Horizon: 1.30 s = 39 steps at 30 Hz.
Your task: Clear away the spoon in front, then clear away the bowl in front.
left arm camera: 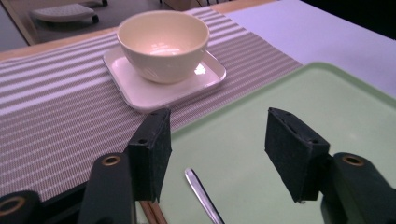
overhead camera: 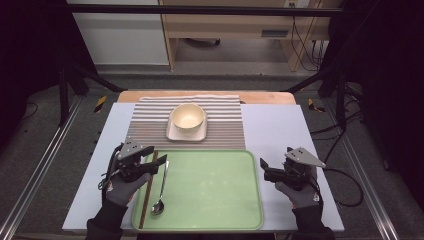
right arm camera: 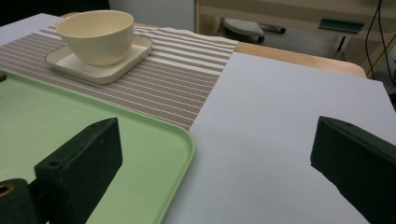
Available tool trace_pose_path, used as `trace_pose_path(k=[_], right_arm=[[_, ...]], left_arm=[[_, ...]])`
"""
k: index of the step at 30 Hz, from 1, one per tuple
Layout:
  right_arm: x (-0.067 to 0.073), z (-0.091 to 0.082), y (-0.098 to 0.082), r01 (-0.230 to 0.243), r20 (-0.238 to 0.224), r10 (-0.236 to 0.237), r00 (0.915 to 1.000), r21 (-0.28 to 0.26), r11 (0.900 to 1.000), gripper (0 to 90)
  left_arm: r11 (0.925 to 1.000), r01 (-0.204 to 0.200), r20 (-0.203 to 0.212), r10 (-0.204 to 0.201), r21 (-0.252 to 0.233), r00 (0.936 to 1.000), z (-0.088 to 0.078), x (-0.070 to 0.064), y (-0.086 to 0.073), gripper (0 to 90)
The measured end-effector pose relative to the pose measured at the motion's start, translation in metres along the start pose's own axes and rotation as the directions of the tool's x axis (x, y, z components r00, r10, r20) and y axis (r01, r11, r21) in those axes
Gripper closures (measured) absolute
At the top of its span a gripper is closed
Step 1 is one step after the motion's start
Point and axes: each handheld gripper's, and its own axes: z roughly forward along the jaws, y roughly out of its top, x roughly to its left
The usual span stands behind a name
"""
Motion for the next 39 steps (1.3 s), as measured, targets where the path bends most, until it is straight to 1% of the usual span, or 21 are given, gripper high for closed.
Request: trace_pose_path(k=[2,5,10,14,20,25,27,28,30,32,35,37,38,39], right_arm=[[0.000,0.000,0.000,0.001,0.002,-0.001,1.0000,-0.004,1.000,3.6],[0.000,-0.001,0.000,0.002,0.003,-0.002,1.0000,-0.008,1.000,4.0],[0.000,0.000,0.000,0.002,0.005,-0.002,1.0000,0.003,1.000,4.9],[0.001,0.000,0.000,-0.002,-0.001,0.002,1.0000,0.000,1.000,5.0],[0.000,-0.001,0.001,-0.005,0.002,0.005,1.0000,-0.006,1.000,5.2],[-0.001,-0.001,0.001,-0.005,0.004,0.005,1.0000,-0.007,1.000,5.2],[-0.002,-0.001,0.001,-0.004,0.004,0.004,1.0000,-0.010,1.000,5.2],[-0.002,-0.001,0.001,-0.006,0.003,0.006,1.0000,-0.010,1.000,5.2],[-0.002,-0.002,0.001,-0.010,0.000,0.010,0.9999,-0.012,1.000,5.2],[-0.002,-0.001,0.000,-0.002,0.003,0.002,1.0000,-0.008,1.000,5.2],[-0.001,-0.002,0.000,-0.003,-0.001,0.003,1.0000,-0.011,1.000,5.2],[-0.001,-0.002,0.000,-0.003,-0.003,0.003,1.0000,-0.012,1.000,5.3],[-0.001,-0.002,0.000,-0.004,-0.004,0.004,1.0000,-0.012,1.000,5.2],[-0.002,-0.002,0.000,-0.003,-0.004,0.003,1.0000,-0.013,1.000,5.3]], left_arm=[[0.9998,0.005,-0.008,-0.006,-0.016,1.0000,0.003,0.002,0.006,37.7],[0.9996,0.007,-0.018,-0.008,-0.029,0.9998,0.008,0.006,0.014,36.4],[0.9994,0.014,-0.035,-0.015,-0.033,0.9993,0.018,0.012,0.025,34.1],[0.9994,0.015,-0.050,-0.017,-0.032,0.9986,0.026,0.016,0.032,32.8],[0.9985,0.023,-0.070,-0.027,-0.050,0.9972,0.035,0.023,0.045,32.5],[0.9985,0.021,-0.092,-0.026,-0.051,0.9954,0.049,0.030,0.057,32.1],[0.9990,0.020,-0.101,-0.024,-0.040,0.9946,0.055,0.033,0.060,32.0],[0.9989,0.026,-0.103,-0.030,-0.040,0.9942,0.059,0.035,0.061,32.0],[0.9991,0.028,-0.112,-0.031,-0.031,0.9933,0.066,0.038,0.063,31.9],[0.9992,0.031,-0.119,-0.034,-0.027,0.9923,0.074,0.041,0.065,31.8],[0.9993,0.034,-0.131,-0.035,-0.013,0.9908,0.086,0.045,0.066,31.6],[0.9990,0.043,-0.135,-0.044,-0.010,0.9899,0.092,0.049,0.067,31.6],[0.9988,0.046,-0.139,-0.048,-0.016,0.9892,0.095,0.050,0.067,31.6],[0.9990,0.045,-0.145,-0.045,-0.008,0.9884,0.098,0.052,0.067,31.7]])
